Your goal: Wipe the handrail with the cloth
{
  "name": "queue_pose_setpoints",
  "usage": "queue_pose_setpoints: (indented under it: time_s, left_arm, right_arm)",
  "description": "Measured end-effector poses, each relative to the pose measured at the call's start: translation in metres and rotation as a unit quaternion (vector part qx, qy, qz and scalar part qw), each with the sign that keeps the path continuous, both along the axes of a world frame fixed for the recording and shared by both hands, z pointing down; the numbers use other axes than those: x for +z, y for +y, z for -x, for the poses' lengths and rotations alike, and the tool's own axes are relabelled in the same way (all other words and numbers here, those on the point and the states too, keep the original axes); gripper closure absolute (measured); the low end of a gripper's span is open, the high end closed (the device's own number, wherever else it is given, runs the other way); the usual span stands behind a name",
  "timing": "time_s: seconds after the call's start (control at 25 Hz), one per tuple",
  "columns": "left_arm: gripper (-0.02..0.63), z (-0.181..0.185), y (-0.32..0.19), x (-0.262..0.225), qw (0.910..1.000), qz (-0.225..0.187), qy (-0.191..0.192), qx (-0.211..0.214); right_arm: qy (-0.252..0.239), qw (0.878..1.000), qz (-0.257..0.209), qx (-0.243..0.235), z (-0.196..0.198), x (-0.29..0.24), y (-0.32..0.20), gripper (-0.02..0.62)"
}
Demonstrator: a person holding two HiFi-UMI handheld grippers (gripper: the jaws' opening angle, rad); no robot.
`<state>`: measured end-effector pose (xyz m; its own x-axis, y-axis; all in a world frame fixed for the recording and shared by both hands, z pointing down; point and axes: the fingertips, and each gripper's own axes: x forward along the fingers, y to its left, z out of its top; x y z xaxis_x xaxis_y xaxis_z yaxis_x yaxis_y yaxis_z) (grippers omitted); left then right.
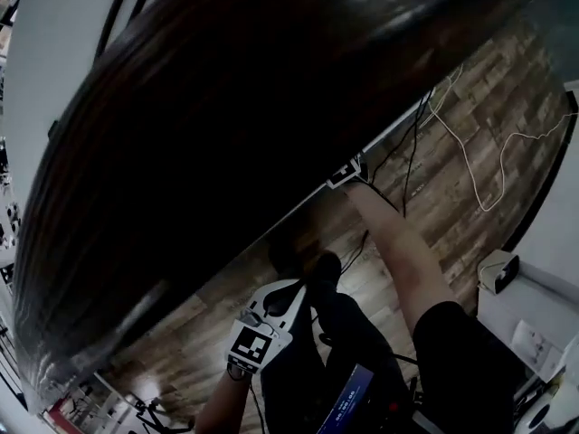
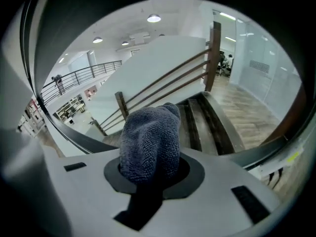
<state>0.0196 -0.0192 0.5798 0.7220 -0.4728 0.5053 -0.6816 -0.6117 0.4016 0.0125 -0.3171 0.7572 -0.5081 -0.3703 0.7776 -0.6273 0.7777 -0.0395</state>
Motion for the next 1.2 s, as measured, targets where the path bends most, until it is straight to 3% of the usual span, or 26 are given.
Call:
queue_pose_setpoints:
  time_s: [0.12, 0.32, 0.52, 0.68, 0.92, 1.0, 1.08, 1.2]
  left_arm:
    - [0.600, -0.044, -0.037, -0.011, 0.9976, -0.014, 0.020, 0.065]
    - [0.600, -0.091, -0.076, -0.015, 0.9883, -0.013, 0.017, 0.151]
    - [0.600, -0.133, -0.119, 0.003, 0.9850, 0.016, -0.005, 0.172]
    - [0.600, -0.169, -0.144, 0.002, 0.9860, 0.018, -0.015, 0.165]
    - [0.600, -0.203, -0.152, -0.021, 0.9864, 0.017, -0.034, 0.160]
    - [0.600, -0.213, -0.175, -0.031, 0.9879, -0.003, -0.035, 0.151]
    - [0.600, -0.211, -0.203, -0.041, 0.9920, -0.015, -0.039, 0.119]
    - [0.600, -0.204, -0.220, -0.058, 0.9960, -0.028, -0.043, 0.073]
  right_arm:
    - [0.006, 0.999, -0.020, 0.046, -0.064, -0.004, -0.042, 0.528]
    - [0.011, 0.991, -0.049, 0.124, -0.166, -0.010, -0.109, 0.528]
    - [-0.020, 0.984, -0.051, 0.168, -0.248, -0.014, -0.175, 0.528]
    - [-0.006, 0.979, -0.060, 0.197, -0.307, -0.011, -0.215, 0.528]
    - [-0.012, 0.979, -0.020, 0.201, -0.328, -0.020, -0.217, 0.528]
    - [-0.003, 0.983, -0.032, 0.180, -0.333, -0.038, -0.230, 0.528]
    - [-0.024, 0.987, -0.042, 0.151, -0.319, -0.070, -0.232, 0.528]
    - [-0.038, 0.995, -0.021, 0.088, -0.289, -0.115, -0.188, 0.528]
